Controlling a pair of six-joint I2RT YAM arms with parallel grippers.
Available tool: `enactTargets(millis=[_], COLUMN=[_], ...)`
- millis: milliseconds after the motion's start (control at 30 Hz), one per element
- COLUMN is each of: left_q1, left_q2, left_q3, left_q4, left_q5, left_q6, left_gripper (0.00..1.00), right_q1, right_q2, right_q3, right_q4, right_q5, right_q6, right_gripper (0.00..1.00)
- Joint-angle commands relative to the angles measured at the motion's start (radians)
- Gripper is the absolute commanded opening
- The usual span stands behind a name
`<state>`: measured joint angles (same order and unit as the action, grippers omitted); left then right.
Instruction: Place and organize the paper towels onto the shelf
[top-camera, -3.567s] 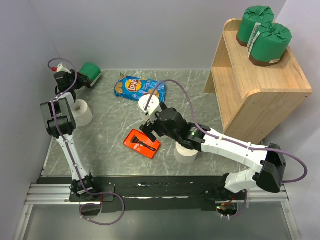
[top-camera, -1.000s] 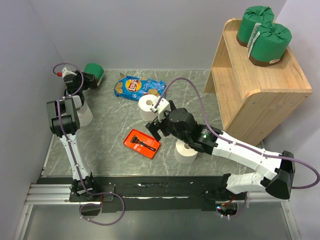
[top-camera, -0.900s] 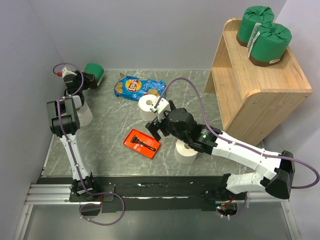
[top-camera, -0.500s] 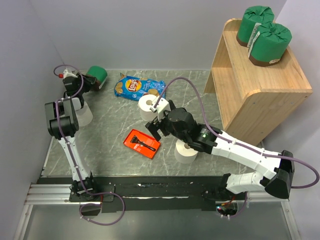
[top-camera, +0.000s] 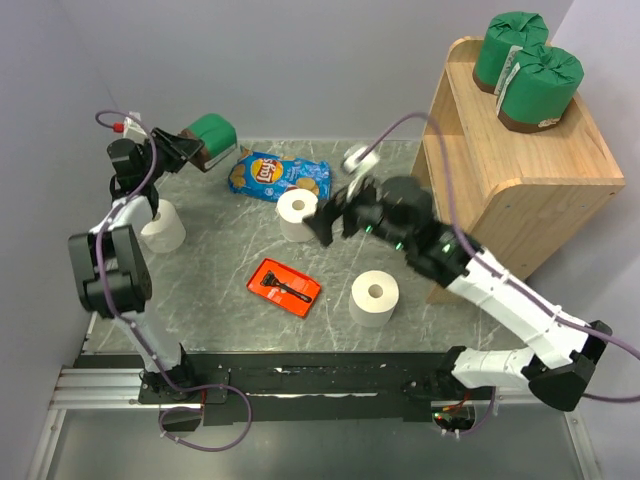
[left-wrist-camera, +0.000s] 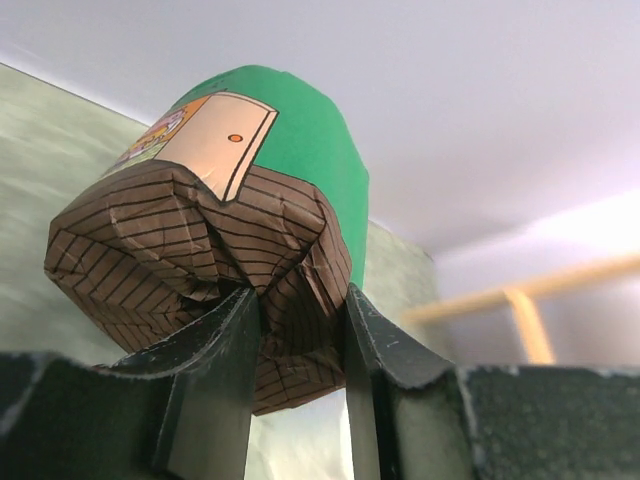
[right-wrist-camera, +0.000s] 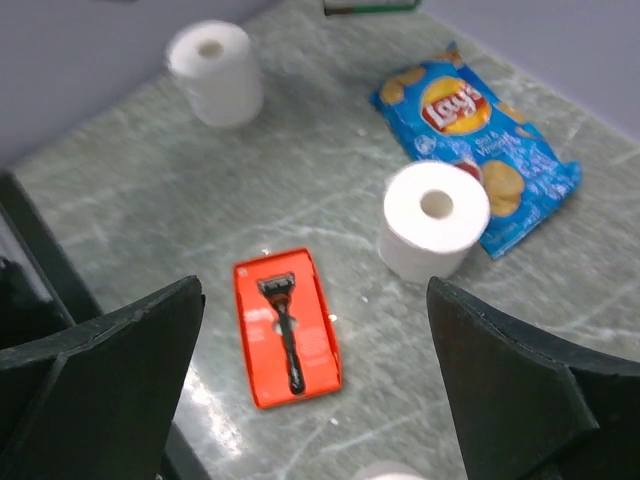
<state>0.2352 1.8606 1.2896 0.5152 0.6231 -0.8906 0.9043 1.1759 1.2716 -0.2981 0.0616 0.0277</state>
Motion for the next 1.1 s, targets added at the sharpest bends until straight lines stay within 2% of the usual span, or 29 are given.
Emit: enactTargets(millis=[0,67,200,367,433,500,667,800,1067], left_q1=[-0.045,-0.068,-0.102,-0.114,-0.12,-0.128,-0.149,-0.157,-0.18], left_q2=[-0.213,-0.289,-0.394,-0.523,-0.558,-0.609,-0.692,-0.715,-0.745], left_q3=[-0.116,-0.151,-0.249,-0.348,-0.404,-0.444,-0.455,-0.467,-0.466], left_q4=[0.063,0.063,0.106,0.186,0.257,0.281,0.154,0.18,0.141], left_q5=[0.171,0.22,0.317,0.414,0.44,0.452,0.449,0.466,0.455], left_q6=[-0.045,-0.06,-0.113,-0.194,-0.232,-0.263,-0.179,-0.205,-0.173], left_gripper=[0.34,0.34,0.34,0.35,0.35,0.35,0.36,0.36,0.35], right_q1=[-0.178,-0.241,-0.301,-0.335,-0.338,-0.338,-0.338,-0.335,-0.335], right_q2=[0.033,0.068,0.172,0.248,0.258,0.252,0.272,0.32,0.355], right_q3=[0.152,0.233,0.333,0.383,0.355,0.316,0.232,0.253,0.256], right_q4=[0.043,0.044,0.034,-0.016,0.023,0.112,0.218,0.177,0.215], right_q5=[-0.356,-0.475,-0.598,-0.654,-0.69,-0.709,-0.726,-0.698,-0.714], right_q6=[0.181,0.233,0.32,0.448,0.481,0.547,0.641,0.63,0.64], right_gripper=[1.0,1.0,1.0,0.98,0.97,0.96,0.92,0.91,0.9])
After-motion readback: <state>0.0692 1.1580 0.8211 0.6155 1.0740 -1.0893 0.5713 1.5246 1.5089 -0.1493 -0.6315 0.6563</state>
